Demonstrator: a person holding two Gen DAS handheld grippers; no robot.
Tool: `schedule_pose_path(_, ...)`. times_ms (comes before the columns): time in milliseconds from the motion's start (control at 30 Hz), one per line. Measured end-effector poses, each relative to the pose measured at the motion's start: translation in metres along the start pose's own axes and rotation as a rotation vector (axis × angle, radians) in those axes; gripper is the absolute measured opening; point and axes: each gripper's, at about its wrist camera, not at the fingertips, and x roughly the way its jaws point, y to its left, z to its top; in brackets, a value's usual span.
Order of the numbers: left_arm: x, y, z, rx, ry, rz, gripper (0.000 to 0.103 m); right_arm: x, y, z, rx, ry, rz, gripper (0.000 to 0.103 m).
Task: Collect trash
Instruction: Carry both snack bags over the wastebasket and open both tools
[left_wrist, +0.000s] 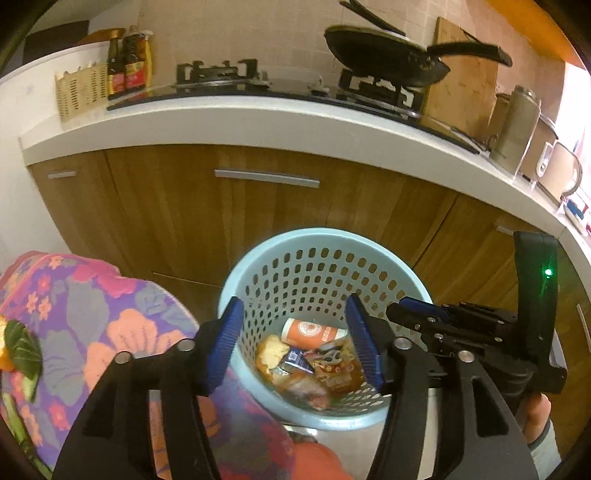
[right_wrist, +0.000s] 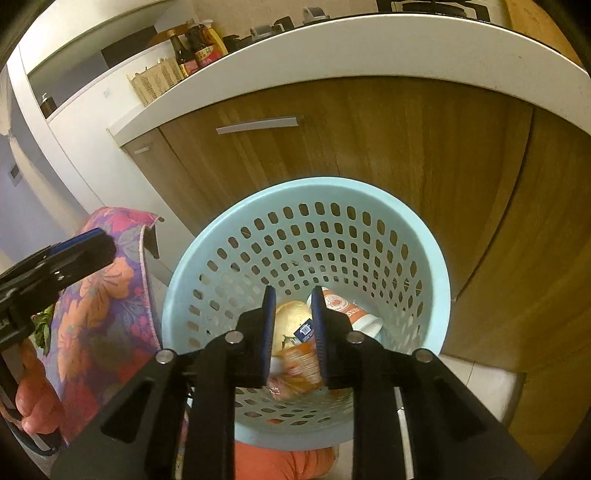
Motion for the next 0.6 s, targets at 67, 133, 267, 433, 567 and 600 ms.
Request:
schedule_pose_path(67,-0.011,0.004,-0.002,-0.009,-0.023,0.011,0.063,-0.003,0.004,0.002,-0.003,-0.007,0.017,0.022)
schedule_pose_path(133,-0.026,0.009,-0.007,-0.018,-0.048,0.018,0.064,-0.009,0.016,0.004,-0.020,-0.025,0.029,0.026)
schedule_pose_path(267,-0.058,0.020,-0.014,-0.034,-0.101,0.053,0.067,-0.018,0.043,0.009,-0.066,-0.052,0.062,0.028)
schedule_pose_path(433,-0.106,0.044,-0.028,-0.074,-0.178,0.112,0.071,-0.032,0.095,0.014,-0.156,-0.107,0.137,0.029)
schedule_pose_path(567,-0.149,0.072,-0.047,-0.150,-0.263,0.211,0.079,-0.036,0.139,0.015,-0.235,-0.144,0.183,0.029)
schedule_pose_path(600,-0.163,0.083,-0.055,-0.183,-0.297,0.267,0.082,-0.036,0.154,0.015,-0.261,-0.155,0.194,0.029)
